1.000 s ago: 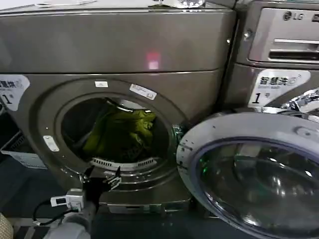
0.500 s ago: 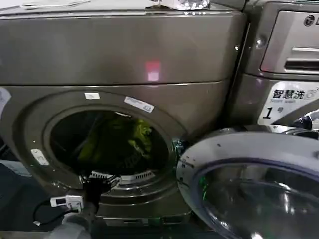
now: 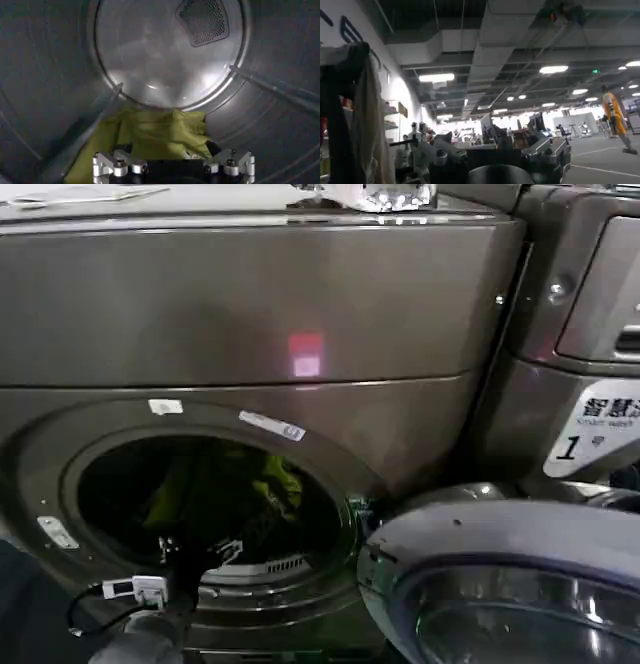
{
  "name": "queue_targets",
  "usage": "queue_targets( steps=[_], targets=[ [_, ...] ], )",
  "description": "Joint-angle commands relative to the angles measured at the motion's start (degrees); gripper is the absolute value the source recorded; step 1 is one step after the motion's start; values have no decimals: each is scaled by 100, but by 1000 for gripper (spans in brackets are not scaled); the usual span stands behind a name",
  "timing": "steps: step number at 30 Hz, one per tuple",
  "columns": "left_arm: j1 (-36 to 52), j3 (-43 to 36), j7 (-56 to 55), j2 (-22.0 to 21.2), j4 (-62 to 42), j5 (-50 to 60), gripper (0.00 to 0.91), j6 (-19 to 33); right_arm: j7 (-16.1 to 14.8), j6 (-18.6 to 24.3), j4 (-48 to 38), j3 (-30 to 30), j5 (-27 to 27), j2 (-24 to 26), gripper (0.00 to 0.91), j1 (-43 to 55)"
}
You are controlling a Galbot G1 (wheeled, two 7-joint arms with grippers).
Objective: Grasp the clothes from the dryer.
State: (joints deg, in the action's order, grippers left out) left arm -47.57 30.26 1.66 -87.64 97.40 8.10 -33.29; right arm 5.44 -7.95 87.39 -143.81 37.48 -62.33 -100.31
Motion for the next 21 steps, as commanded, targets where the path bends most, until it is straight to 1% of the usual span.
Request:
queue_targets(
  steps=[1,5,7,8,10,11,12,13,14,15,16,18,19,20,21],
  targets=[
    [1147,24,35,-44,-1926,372,907,646,5,-2,32,24,-5,14,907,19],
    [1577,11,224,-38,-2522,706,907,776,-3,-5,55,55,-17,32,907,42],
    [1816,49,774,-26,-2808,1656,907,592,-15,-10,63,69,-18,25,907,43],
    [1883,105,1618,-11,-2884,2421,907,560,-16,-9,57,68,-21,22,907,44],
    [1960,47,2566,95,-2973,3462,907,931,-24,0,67,102,-36,3,907,51],
    [2022,70,3220,79,-3047,4227,907,1217,-23,2,104,146,-50,-20,907,73],
    [2087,145,3643,27,-3089,5115,907,1454,-23,0,153,195,-57,-49,907,89],
    [2134,142,3956,18,-3089,5498,907,1524,-21,-2,179,219,-59,-59,907,102],
    [2181,145,4359,10,-3098,6200,907,1849,-21,-1,198,243,-64,-59,907,106],
    [2195,190,4604,-1,-3073,6804,907,2336,-19,-1,206,246,-67,-51,907,99],
    [2231,188,4751,8,-3074,7173,907,2788,-20,2,202,241,-78,-39,907,82],
    [2289,174,5022,18,-3088,7445,907,3131,-21,4,196,230,-90,-28,907,57],
    [2315,205,5257,7,-3095,7691,907,3409,-22,6,206,229,-112,-30,907,48],
    [2329,253,5364,-3,-3111,8041,907,3807,-24,5,212,238,-158,-35,907,49],
    [2385,286,5873,-19,-3150,8279,907,3877,-32,4,226,250,-164,-43,907,42]
  ],
)
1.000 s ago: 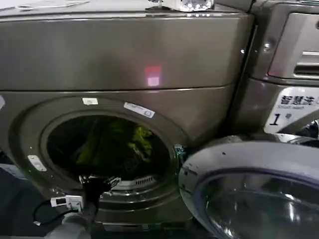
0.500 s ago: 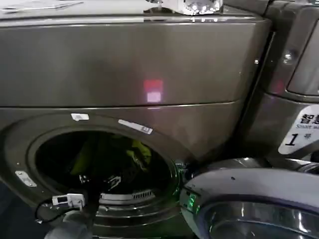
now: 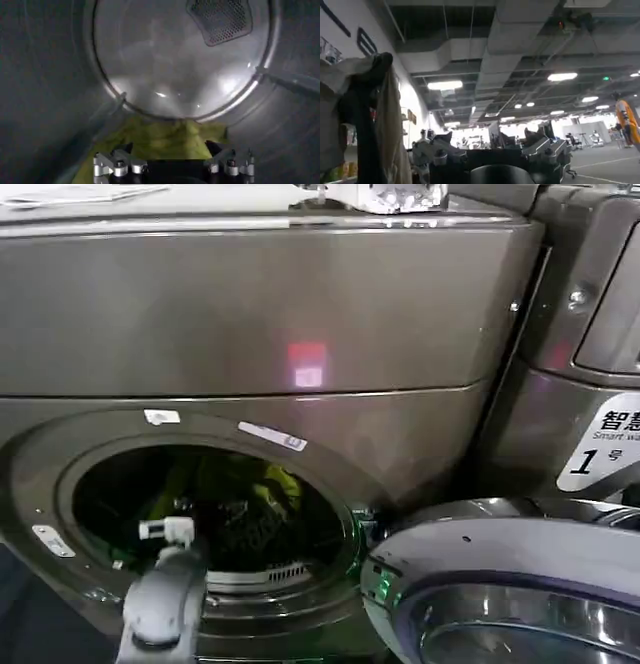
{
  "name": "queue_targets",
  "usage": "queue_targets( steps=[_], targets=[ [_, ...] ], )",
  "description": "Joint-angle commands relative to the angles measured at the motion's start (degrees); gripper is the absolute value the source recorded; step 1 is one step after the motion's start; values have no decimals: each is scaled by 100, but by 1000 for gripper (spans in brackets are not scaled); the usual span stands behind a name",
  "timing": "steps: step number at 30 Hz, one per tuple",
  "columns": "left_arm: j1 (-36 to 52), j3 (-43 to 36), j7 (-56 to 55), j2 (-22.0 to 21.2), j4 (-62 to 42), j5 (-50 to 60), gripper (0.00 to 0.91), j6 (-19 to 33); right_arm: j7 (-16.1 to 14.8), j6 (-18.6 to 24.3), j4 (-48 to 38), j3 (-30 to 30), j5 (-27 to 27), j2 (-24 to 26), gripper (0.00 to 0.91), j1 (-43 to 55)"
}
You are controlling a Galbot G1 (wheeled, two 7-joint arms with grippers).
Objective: Grasp the clothes from the dryer.
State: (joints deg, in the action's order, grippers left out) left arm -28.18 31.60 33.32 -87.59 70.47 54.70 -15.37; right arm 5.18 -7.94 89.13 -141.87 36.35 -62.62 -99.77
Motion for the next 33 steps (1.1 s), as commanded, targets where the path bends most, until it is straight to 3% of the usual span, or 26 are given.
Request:
queue_targets(
  steps=[1,6,12,33],
  targets=[
    [577,251,3229,-62,-588,3686,907,2169,-7,2,63,76,-54,-18,907,-23],
    [1039,149,3861,61,-1003,3741,907,2627,-2,-14,101,62,-55,46,907,-54],
    [1378,123,4384,44,-1475,3359,907,2742,1,-11,105,111,-72,58,907,-53],
    [1793,92,3898,125,-2769,2612,907,2461,-10,27,169,322,-186,19,907,64]
  ],
)
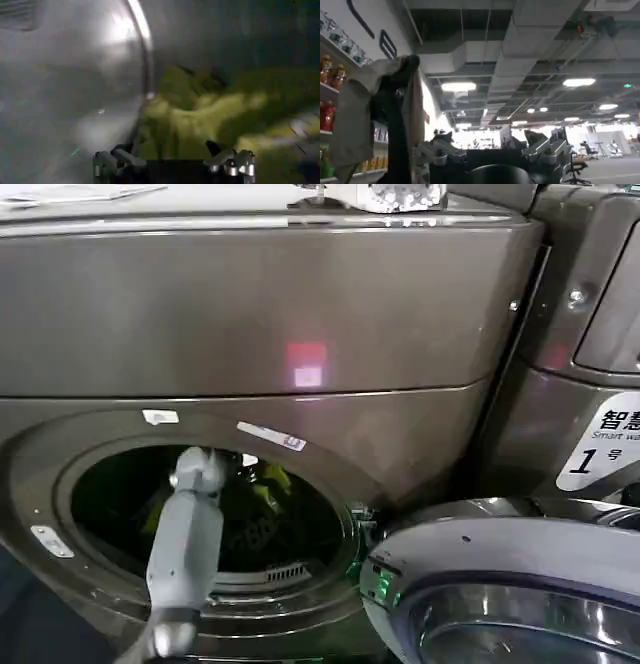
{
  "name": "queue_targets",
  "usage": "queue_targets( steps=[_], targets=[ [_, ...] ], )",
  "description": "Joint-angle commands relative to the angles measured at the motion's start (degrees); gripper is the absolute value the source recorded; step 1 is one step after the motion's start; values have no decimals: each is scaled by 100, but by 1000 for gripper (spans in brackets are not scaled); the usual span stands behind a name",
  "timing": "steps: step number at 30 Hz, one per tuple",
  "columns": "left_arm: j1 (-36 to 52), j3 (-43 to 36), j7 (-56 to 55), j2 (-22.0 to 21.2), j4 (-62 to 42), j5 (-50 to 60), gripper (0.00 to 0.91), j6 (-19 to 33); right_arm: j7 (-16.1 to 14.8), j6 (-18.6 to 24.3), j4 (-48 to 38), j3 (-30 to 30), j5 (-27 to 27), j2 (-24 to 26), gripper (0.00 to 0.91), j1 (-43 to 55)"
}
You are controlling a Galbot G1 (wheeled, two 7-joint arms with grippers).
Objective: Grasp the clothes from the dryer.
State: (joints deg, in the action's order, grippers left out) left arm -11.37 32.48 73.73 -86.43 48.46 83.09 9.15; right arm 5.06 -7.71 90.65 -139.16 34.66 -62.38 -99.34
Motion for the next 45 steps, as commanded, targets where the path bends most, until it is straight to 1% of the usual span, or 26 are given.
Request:
queue_targets(
  steps=[1,19,22,23,24,25,26,31,45],
  targets=[
    [99,11,-177,9,-582,-276,907,29,7,1,31,59,-19,-13,907,28],
    [107,81,-159,103,-1346,-726,907,28,3,14,105,190,-42,-64,907,76],
    [83,92,-132,111,-1345,-760,907,12,3,14,113,194,-39,-69,907,73],
    [64,84,-114,117,-1316,-812,694,0,3,14,119,198,-40,-74,907,74],
    [47,74,-84,122,-1276,-899,444,-14,3,14,123,205,-39,-80,907,76],
    [31,71,-61,126,-1239,-975,57,-35,3,15,128,216,-40,-90,907,77],
    [23,69,-38,128,-1222,-990,0,-42,3,15,136,224,-39,-96,907,81],
    [-37,52,8,138,-1103,-1172,0,-55,2,22,165,270,-42,-131,907,98],
    [-72,43,-87,154,-946,-1253,0,-86,-2,39,158,402,-105,-146,907,180]
  ],
)
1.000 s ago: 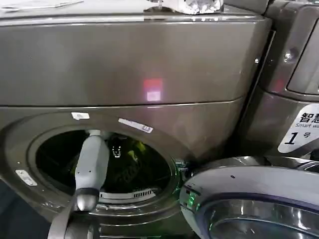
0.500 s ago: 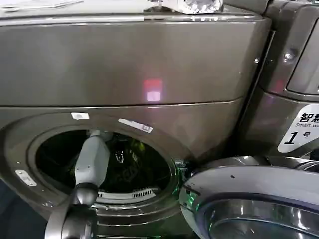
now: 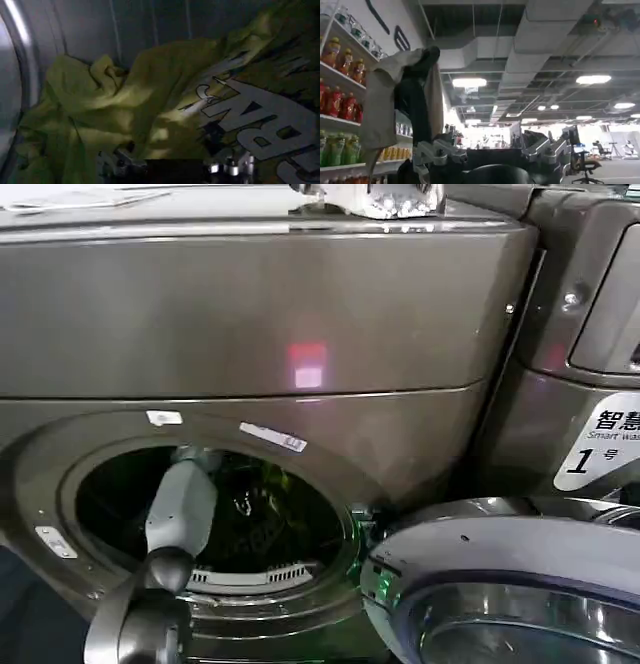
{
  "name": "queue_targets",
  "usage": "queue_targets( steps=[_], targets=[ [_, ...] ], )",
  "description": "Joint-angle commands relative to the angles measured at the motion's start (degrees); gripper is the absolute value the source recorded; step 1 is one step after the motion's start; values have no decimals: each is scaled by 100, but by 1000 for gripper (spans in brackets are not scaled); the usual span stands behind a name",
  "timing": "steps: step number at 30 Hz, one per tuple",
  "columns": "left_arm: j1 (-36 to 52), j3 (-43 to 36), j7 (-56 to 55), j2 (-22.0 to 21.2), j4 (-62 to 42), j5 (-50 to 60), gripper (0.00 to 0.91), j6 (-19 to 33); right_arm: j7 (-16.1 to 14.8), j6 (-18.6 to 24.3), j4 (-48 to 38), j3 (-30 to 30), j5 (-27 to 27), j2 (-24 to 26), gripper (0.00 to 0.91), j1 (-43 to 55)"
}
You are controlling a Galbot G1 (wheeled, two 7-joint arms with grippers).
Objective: Grasp the clothes from the dryer.
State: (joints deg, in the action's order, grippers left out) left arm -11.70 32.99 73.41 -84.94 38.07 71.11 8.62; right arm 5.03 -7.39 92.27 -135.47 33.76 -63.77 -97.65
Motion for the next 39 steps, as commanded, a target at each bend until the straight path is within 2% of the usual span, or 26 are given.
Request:
queue_targets(
  steps=[1,10,16,19,20,22,25,29,32,36,39],
  targets=[
    [-58,-12,-54,7,144,-73,0,-56,-4,9,-2,36,-16,-8,907,14],
    [-93,-16,-340,-16,623,-174,0,-430,-44,-184,65,46,1,-36,907,-5],
    [-162,-1,-946,-59,864,-788,0,-669,-50,-215,79,88,-76,-57,907,9],
    [-214,-15,-1442,-44,910,-893,0,-643,2,-584,218,46,-86,-58,907,17],
    [-234,-11,-1645,-40,942,-970,0,-623,77,-508,223,64,-64,-40,907,22],
    [-267,-8,-2068,-37,998,-1290,0,-630,35,-130,192,118,-24,-34,907,18],
    [-340,3,-2863,-59,1133,-1761,0,-734,28,-159,204,107,-36,-47,907,29],
    [-374,-106,-4741,-139,1064,-2752,0,-937,16,-147,178,113,-43,-52,907,34],
    [-542,-269,-5558,-200,1248,-3219,0,-961,3,-136,197,151,-51,-53,907,56],
    [-733,-276,-6070,-329,1631,-3989,0,-1444,-3,-136,242,206,-55,-67,907,110],
    [-887,-240,-6904,-406,2053,-4950,0,-1924,-19,-103,243,209,-52,-95,907,90]
  ],
)
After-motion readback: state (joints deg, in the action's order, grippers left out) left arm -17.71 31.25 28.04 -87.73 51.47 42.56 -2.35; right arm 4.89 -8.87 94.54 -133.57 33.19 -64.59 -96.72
